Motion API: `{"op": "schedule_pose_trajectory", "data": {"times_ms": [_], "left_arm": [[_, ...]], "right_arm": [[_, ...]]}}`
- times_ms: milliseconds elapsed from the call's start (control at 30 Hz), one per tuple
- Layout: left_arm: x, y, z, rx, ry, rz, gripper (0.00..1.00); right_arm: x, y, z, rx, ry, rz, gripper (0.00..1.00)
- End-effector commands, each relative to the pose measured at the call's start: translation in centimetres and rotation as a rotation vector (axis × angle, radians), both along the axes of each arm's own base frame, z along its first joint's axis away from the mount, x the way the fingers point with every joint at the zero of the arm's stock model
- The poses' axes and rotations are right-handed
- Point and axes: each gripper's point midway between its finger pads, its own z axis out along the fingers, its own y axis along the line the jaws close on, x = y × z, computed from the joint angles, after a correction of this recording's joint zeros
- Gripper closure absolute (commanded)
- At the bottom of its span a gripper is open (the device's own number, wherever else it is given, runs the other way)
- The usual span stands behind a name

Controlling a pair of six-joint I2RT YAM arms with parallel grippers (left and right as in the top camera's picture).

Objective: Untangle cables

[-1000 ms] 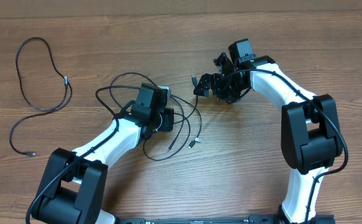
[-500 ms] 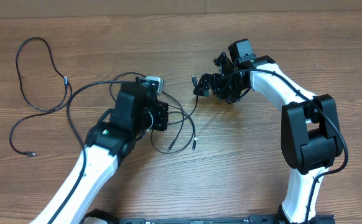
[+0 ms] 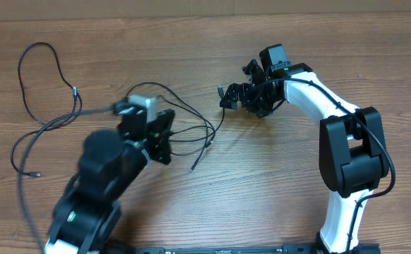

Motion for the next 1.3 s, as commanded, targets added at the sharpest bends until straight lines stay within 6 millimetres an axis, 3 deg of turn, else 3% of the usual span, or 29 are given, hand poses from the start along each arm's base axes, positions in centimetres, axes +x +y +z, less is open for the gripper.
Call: {"op": "schedule_pose_trajectory", "data": {"times_ms": [0,133,233,500,633,1000,1267], "left_arm": [[-1.4,2.1,4.0,-0.033,-0.124,0.085,0.96],[-3.3,4.5,6.0,-0.051,-0.203,0.173,0.96],[-4.1,6.9,6.4,-0.041,-0.224,0.280,0.96],[-4.8,12.3,1.1,0.074,-0.032,0.577,0.96],[-5.6,14.7,-0.3,0.158,0.012,0.693,0.96],[-6.6,16.6,-4.2,0.311,0.121,0.773,0.95],[-5.7,15.4,-10.9,0.241,0.275,0.787,0.90]], "right_arm": [[0.6,0.6,0.7,0.015,-0.021,0.007,0.00],[0.6,0.6,0.7,0.016,-0.021,0.007,0.00],[0.6,0.6,0.7,0.016,-0.021,0.007,0.00],[0.6,0.6,0.7,0.015,-0.021,0.007,0.00],[0.6,0.6,0.7,0.015,-0.021,0.007,0.00],[0.9,0.7,0.8,0.019,-0.035,0.008,0.00],[1.0,0.7,0.8,0.021,-0.042,0.008,0.00]]}}
